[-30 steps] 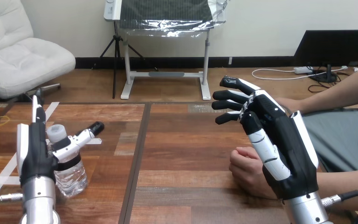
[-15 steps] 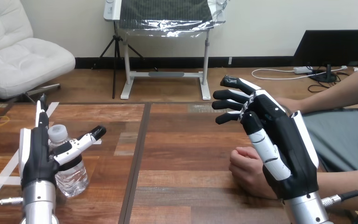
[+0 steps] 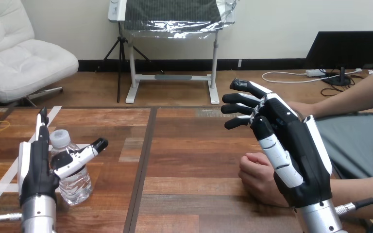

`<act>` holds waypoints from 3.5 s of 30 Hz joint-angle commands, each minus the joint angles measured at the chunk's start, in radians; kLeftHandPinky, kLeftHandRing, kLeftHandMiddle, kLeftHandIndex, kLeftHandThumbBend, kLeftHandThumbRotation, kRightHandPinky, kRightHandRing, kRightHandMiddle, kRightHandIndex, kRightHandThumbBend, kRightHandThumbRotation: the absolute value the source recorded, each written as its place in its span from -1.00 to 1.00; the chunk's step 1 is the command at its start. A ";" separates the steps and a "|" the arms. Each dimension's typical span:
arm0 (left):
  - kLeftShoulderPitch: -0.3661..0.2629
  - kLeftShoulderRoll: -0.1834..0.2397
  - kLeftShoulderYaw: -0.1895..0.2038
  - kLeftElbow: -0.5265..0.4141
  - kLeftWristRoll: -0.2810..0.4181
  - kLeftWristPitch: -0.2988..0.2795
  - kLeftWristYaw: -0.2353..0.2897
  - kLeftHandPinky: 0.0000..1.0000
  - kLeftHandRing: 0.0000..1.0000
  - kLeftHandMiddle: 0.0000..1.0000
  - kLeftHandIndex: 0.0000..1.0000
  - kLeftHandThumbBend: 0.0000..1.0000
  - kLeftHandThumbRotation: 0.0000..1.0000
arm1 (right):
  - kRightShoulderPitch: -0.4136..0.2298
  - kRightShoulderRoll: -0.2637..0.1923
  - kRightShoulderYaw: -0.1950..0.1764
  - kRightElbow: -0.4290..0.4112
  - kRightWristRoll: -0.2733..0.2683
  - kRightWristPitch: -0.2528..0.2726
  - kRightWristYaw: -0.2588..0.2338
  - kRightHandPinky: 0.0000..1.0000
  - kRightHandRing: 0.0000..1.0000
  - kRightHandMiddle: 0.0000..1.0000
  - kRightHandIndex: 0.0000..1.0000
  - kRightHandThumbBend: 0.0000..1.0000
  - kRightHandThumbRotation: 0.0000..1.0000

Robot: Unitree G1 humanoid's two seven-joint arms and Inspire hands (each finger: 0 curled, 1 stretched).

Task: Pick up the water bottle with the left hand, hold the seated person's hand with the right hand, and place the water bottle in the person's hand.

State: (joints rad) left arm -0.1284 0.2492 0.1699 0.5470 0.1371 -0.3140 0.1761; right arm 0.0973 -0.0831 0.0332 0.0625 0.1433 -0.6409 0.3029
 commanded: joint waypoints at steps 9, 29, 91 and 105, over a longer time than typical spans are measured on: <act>-0.029 0.008 -0.009 -0.084 0.019 0.024 0.012 0.97 1.00 1.00 1.00 0.91 -0.42 | -0.032 -0.001 0.001 -0.029 0.009 -0.008 0.003 0.17 0.41 0.49 0.59 0.12 0.48; -0.038 0.005 -0.006 -0.121 0.021 0.114 0.023 0.92 1.00 1.00 1.00 0.85 -0.49 | -0.028 -0.001 0.000 -0.034 0.003 -0.008 0.003 0.18 0.41 0.49 0.60 0.12 0.50; -0.145 0.011 -0.041 -0.036 0.012 0.233 -0.003 0.91 0.99 1.00 1.00 0.97 -0.41 | -0.014 -0.001 0.002 -0.054 0.009 0.009 0.007 0.18 0.41 0.49 0.60 0.12 0.52; -0.146 0.008 -0.050 -0.079 0.017 0.320 -0.013 0.90 1.00 1.00 1.00 0.91 -0.46 | -0.015 0.000 0.001 -0.053 0.006 0.005 0.007 0.20 0.42 0.50 0.60 0.12 0.50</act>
State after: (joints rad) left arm -0.2229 0.2512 0.1461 0.4994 0.1338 -0.0160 0.1714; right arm 0.1183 -0.0831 0.0335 0.0400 0.1454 -0.6290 0.3131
